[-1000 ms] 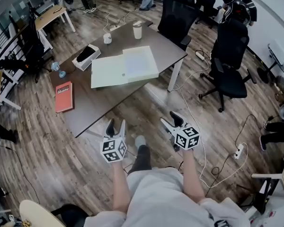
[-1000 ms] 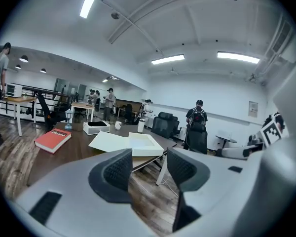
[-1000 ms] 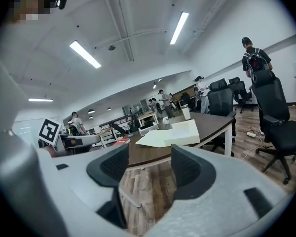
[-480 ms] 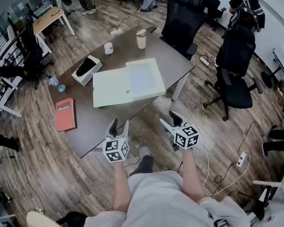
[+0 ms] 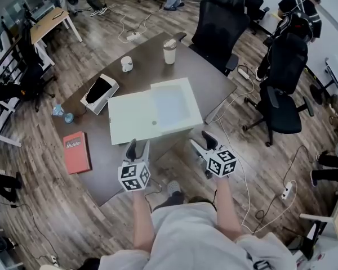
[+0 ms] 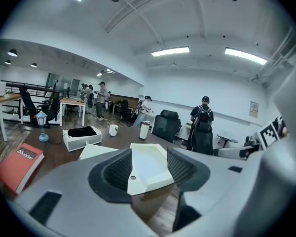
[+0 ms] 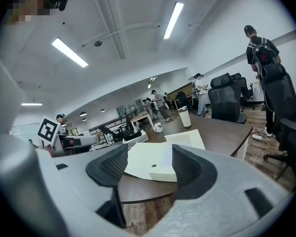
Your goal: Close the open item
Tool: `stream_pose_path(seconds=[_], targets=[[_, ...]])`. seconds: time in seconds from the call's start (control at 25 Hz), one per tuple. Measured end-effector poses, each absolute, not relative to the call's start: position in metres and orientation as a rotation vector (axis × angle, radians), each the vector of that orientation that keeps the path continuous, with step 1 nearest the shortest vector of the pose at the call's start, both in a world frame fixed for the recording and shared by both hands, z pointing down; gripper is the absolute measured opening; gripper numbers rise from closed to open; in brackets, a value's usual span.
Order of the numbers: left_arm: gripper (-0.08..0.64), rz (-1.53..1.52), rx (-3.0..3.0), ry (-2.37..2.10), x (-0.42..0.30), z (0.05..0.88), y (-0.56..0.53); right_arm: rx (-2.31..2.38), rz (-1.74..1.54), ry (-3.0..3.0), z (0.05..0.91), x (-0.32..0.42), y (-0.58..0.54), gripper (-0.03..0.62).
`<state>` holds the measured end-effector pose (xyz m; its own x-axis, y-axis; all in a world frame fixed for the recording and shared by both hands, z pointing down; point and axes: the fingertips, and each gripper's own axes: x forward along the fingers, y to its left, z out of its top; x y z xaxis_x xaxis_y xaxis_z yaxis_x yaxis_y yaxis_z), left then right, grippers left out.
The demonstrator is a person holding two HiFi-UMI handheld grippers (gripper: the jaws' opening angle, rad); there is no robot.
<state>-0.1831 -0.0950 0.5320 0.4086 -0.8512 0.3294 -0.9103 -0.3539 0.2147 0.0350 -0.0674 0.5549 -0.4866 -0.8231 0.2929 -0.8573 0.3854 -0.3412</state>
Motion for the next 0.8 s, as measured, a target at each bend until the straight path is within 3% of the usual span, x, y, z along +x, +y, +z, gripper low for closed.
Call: stream_pose_path(seconds=[0.8], targets=[[0.210, 0.221, 2.240, -1.543, -0.197, 0.548, -0.158, 1.518, 0.706, -2.470, 0.579, 0.052, -0.134, 0.279]])
